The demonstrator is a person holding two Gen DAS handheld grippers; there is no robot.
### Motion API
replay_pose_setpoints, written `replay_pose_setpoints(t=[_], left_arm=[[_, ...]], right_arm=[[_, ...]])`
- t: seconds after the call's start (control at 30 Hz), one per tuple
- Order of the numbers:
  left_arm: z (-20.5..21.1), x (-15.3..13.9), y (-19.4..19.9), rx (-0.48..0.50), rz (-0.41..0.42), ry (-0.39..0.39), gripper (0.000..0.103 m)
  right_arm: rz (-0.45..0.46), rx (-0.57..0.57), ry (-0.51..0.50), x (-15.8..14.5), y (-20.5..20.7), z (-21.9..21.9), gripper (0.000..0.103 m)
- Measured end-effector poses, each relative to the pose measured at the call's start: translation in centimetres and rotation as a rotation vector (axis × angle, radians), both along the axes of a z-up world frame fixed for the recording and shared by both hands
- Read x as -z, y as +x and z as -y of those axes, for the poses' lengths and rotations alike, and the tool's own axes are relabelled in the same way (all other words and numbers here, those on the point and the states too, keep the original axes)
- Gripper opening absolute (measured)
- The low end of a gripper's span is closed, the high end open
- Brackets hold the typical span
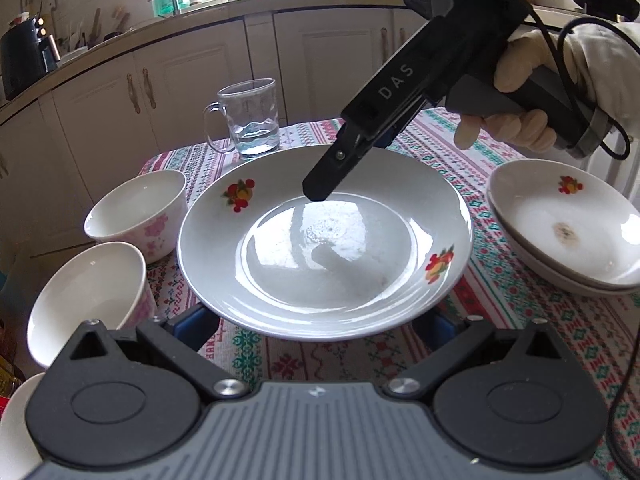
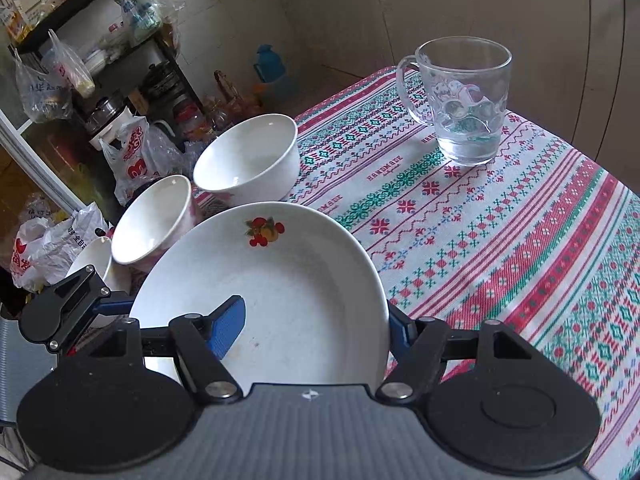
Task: Organize plates and bowls
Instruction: 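Lift the flowered plate off the table with the right tool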
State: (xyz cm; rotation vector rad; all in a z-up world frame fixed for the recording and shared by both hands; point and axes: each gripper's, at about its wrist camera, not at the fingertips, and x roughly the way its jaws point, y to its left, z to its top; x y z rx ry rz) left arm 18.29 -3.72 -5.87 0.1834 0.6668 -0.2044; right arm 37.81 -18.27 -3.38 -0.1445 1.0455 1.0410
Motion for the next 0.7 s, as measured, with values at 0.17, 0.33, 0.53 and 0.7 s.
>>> replay_pose_setpoints(t=[0.17,0.33,0.53,0.7], left_arm=[[0.1,-0.8,-1.2,0.025,0.008,0.012,0.101],[0.4,-1.3,-2.2,0.053,0.015,0.017,0.101],[0.8,-1.9,-3.1,0.084,0.022,0.025,0.101],[1.4,-2.3,-4.1,0.111,0.029,0.032,0.101]], right_arm=[[0.008,0.017,0.006,-0.8,-1.6,0.6,0.077],[0.021,0.038,-0.002,-1.3,-3.1,1.3,0.077],[0.031,0.065,0.005,-1.9,-4.8,2.4,0.077],[0.041,0.087,0.007,-2.4,-6.0,3.6,0.077]])
